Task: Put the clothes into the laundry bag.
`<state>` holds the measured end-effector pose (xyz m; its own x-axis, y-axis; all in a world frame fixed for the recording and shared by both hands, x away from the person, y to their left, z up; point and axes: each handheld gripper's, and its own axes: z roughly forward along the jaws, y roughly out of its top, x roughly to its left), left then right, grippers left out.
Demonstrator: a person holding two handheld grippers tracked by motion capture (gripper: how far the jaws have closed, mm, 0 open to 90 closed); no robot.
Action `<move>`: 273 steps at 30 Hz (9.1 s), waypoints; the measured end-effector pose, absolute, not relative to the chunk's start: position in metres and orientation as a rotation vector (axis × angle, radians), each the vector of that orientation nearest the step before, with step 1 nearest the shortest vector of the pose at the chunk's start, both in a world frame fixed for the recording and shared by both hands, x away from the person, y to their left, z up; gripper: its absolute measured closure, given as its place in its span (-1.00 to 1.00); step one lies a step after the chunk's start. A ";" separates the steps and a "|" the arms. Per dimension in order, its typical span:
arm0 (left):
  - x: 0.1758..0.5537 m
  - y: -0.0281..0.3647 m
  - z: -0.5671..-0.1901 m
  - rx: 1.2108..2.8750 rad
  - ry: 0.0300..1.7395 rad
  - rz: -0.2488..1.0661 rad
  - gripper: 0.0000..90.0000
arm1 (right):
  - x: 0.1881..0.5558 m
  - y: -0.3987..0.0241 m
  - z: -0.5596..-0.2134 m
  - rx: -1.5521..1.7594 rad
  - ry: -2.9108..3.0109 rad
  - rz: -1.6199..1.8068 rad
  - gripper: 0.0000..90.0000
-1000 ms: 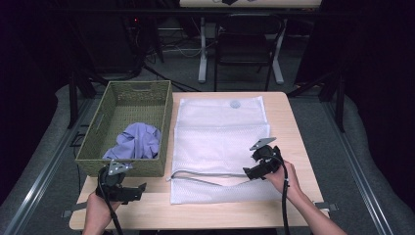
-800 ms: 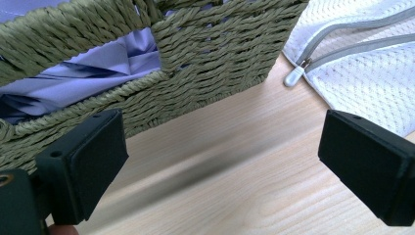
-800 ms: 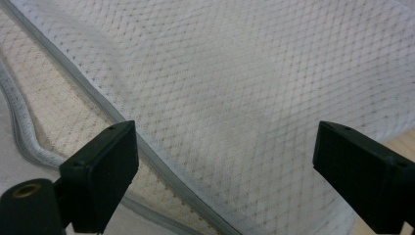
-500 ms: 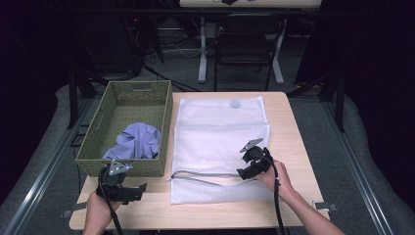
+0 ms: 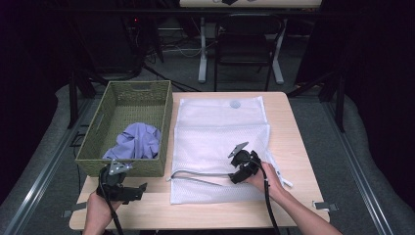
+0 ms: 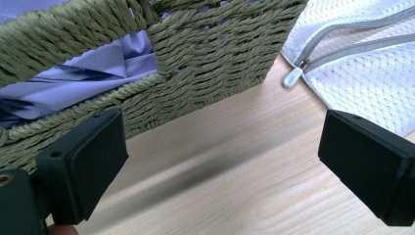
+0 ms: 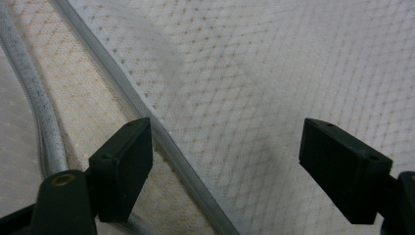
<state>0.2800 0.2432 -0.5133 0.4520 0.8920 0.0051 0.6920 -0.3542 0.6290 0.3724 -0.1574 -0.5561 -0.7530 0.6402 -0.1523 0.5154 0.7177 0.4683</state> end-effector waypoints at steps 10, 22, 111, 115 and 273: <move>0.280 0.242 -0.514 2.159 1.315 0.475 -0.91 | 0.373 -0.151 -0.560 0.888 2.676 0.583 -0.58; 0.281 0.243 -0.514 2.161 1.314 0.471 -0.91 | 0.381 -0.145 -0.559 0.916 2.608 0.543 -0.55; 0.269 0.239 -0.496 2.099 1.222 0.473 -0.91 | 0.396 -0.166 -0.508 1.009 2.536 0.885 0.95; 0.268 0.239 -0.485 2.075 1.204 0.503 -0.91 | 0.396 -0.166 -0.508 1.007 2.539 0.883 0.95; 0.469 0.252 -0.374 3.018 0.551 0.215 0.76 | 0.395 -0.170 -0.509 0.954 2.540 0.873 0.96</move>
